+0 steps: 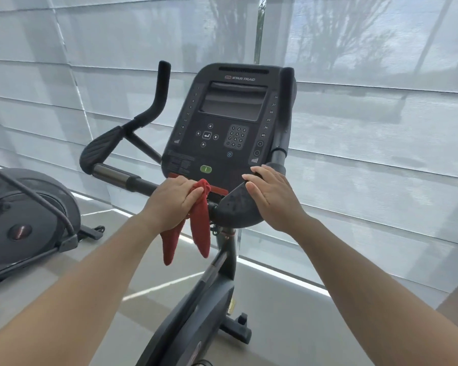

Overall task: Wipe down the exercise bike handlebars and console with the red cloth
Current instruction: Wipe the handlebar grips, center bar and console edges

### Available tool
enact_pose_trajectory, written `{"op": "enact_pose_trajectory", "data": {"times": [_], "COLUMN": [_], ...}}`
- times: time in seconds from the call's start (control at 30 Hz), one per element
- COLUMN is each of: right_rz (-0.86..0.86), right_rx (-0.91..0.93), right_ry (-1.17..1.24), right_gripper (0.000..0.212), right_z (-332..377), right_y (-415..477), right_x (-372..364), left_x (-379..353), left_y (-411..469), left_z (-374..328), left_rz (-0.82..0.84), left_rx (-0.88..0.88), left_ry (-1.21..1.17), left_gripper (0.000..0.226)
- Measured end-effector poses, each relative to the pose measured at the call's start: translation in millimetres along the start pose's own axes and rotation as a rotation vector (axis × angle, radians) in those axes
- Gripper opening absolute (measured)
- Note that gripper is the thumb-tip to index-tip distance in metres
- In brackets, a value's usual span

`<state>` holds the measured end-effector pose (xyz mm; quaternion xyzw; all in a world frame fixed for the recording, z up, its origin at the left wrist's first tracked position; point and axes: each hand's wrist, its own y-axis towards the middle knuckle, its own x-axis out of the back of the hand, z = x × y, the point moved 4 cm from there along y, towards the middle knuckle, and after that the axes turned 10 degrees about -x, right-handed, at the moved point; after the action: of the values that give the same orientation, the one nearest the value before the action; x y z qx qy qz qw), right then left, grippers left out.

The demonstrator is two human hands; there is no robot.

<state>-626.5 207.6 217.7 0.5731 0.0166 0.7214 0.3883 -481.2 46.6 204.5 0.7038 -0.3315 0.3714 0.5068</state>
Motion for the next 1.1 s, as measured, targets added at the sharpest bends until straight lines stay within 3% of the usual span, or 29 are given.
{"op": "enact_pose_trajectory", "data": {"times": [0.2,0.37,0.47,0.67,1.0,1.1], "right_rz": [-0.035,-0.047,-0.046,-0.042,-0.105,-0.17], "right_rx": [0.017,0.017,0.008,-0.012,-0.066,-0.128], "right_ry": [0.01,0.015,0.007,-0.003,0.014,0.067], "right_gripper": [0.07,0.059,0.058,0.066,0.064,0.063], "right_z": [0,1,2,3,4,11], "right_y": [0,-2,-3,-2,-1,1], "right_x": [0,0,0,0,-2,-2], "left_x": [-13,1,-1,-9,0,-8], "left_y": [-28,-5,-10,-41,-29,-25], "left_z": [-27,-2,1,14,20,3], "left_rz": [-0.126,-0.025,-0.062,-0.071,0.052,0.03], "left_rx": [-0.156,-0.087,-0.092,-0.339,-0.266,-0.304], "left_ry": [-0.068,-0.022,-0.014,0.003,-0.03,0.019], "left_gripper": [0.05,0.052,0.05,0.046,0.066,0.06]}}
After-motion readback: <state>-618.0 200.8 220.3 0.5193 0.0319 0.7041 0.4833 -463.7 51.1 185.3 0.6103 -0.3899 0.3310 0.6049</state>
